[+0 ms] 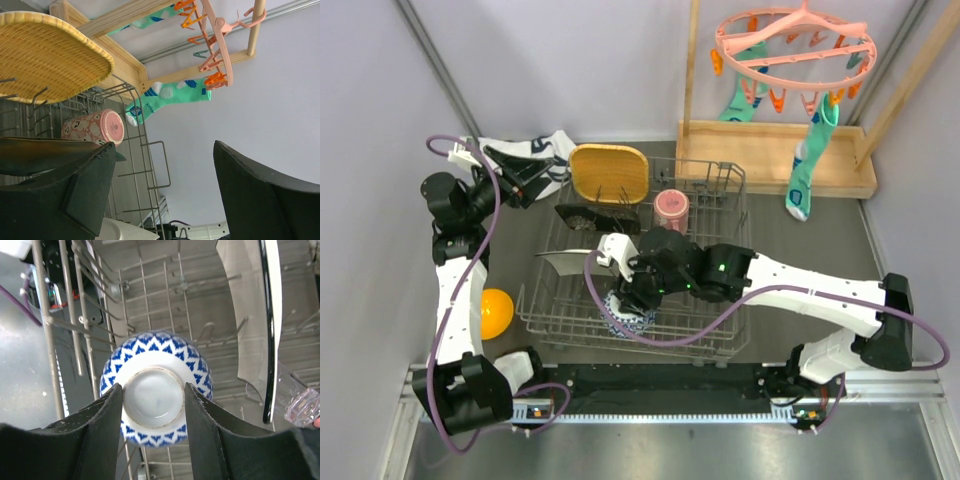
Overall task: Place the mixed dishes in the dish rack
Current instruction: Place the bowl upside down on the dish rack
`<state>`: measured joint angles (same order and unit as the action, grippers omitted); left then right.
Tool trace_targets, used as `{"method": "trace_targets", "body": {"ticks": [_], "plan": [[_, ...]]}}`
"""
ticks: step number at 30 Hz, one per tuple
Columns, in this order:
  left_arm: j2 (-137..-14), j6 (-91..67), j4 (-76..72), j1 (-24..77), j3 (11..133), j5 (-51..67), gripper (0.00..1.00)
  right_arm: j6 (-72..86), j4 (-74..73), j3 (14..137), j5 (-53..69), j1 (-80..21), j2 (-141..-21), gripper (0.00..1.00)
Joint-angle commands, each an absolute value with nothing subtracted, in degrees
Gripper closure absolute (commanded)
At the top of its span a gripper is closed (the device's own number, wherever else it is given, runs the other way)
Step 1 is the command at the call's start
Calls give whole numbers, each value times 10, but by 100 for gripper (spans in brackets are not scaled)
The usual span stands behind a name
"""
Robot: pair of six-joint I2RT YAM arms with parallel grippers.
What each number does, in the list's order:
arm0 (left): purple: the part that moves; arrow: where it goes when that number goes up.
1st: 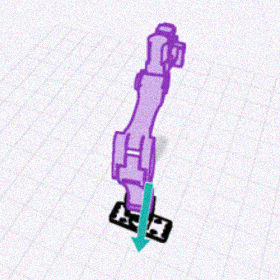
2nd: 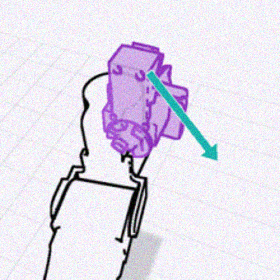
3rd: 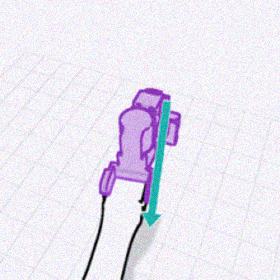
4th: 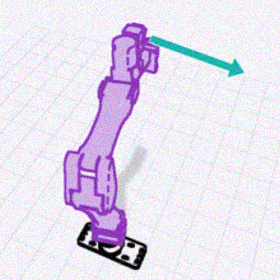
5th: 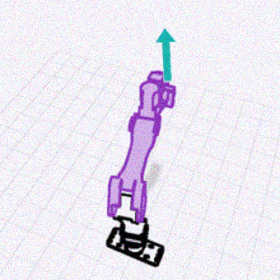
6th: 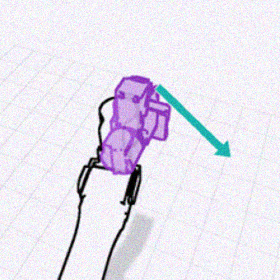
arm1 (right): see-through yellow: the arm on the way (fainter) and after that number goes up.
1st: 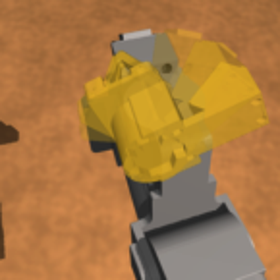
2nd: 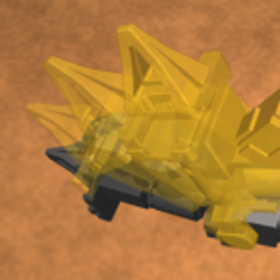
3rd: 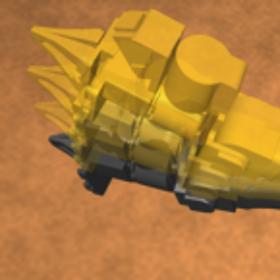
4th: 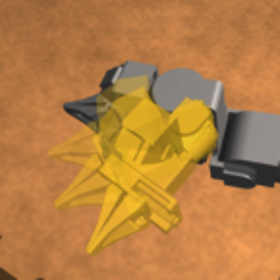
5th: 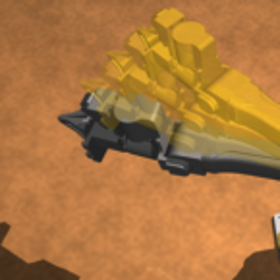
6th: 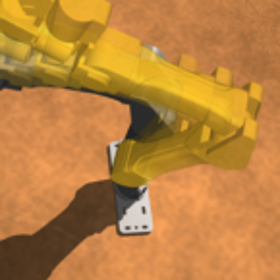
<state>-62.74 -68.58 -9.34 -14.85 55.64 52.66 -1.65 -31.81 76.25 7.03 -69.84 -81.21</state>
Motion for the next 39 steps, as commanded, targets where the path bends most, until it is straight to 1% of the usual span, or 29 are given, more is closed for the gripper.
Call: {"method": "trace_targets", "body": {"ticks": [1,16,39], "plan": [[-624,-673,-113,-152,553,531,18,-34,-310,800,84,-688,-816,100],[-625,-676,-117,-158,554,536,17,-38,-313,815,127,-685,-846,100],[-626,-678,-120,-167,548,542,18,-42,-293,831,159,-686,-916,100]]}}
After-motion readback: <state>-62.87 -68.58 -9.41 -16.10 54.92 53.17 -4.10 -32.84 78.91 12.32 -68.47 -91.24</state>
